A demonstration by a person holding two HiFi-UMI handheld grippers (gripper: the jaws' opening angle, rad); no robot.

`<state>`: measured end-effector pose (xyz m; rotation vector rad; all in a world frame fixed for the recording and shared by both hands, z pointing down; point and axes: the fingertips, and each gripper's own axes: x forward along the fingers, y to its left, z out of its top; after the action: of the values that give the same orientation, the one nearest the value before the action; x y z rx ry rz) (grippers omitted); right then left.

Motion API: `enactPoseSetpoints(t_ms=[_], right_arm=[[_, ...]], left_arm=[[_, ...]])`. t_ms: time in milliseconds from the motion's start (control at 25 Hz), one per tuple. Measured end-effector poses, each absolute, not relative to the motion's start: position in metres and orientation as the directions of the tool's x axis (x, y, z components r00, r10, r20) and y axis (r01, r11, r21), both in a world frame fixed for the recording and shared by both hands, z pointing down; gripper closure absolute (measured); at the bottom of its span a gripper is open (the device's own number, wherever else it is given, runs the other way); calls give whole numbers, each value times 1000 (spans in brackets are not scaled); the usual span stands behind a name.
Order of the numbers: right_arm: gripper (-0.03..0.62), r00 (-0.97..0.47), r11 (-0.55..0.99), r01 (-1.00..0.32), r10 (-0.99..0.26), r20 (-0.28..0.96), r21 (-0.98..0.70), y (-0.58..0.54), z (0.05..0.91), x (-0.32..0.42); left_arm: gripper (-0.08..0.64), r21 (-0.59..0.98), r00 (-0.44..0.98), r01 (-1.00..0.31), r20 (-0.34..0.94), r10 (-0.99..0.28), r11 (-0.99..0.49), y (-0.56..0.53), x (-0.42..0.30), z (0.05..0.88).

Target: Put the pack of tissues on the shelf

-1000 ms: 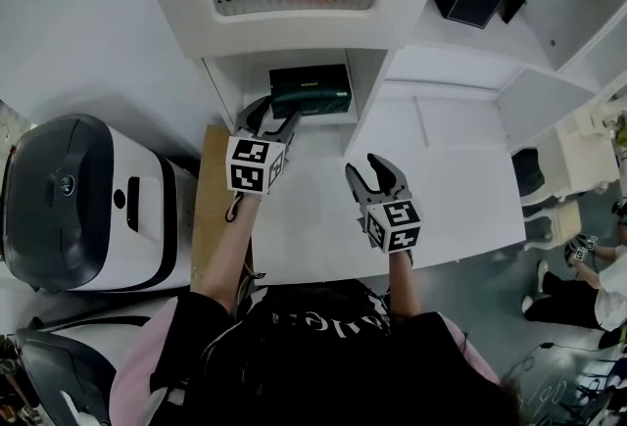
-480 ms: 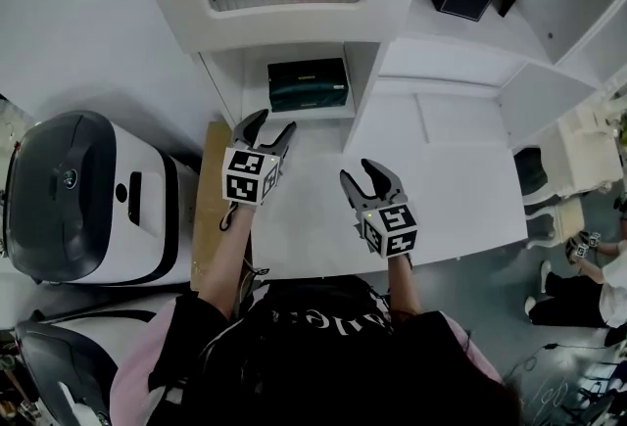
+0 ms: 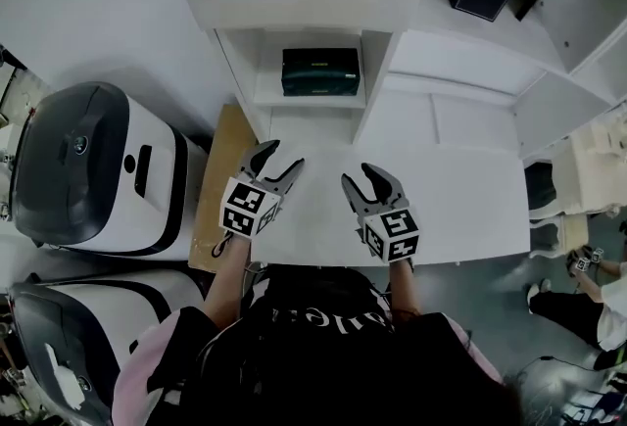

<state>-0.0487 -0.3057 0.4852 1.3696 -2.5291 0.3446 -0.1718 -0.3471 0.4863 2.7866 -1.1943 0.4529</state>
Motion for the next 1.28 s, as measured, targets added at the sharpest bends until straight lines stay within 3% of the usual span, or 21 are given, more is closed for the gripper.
enactPoseSetpoints(t_ms=[280, 920, 1280], right_arm=[[413, -592, 600, -796, -740, 319, -85, -286, 486, -47], [514, -737, 754, -651, -597, 317, -93, -227, 495, -33], [520, -768, 787, -611, -562, 308, -87, -211, 494, -35]], left_arm=[[295, 46, 638, -756, 271, -721, -653, -292, -170, 482], [295, 54, 499, -861, 281, -820, -505, -202, -144, 491], [409, 43, 504, -858, 261, -823, -512, -175, -136, 484]])
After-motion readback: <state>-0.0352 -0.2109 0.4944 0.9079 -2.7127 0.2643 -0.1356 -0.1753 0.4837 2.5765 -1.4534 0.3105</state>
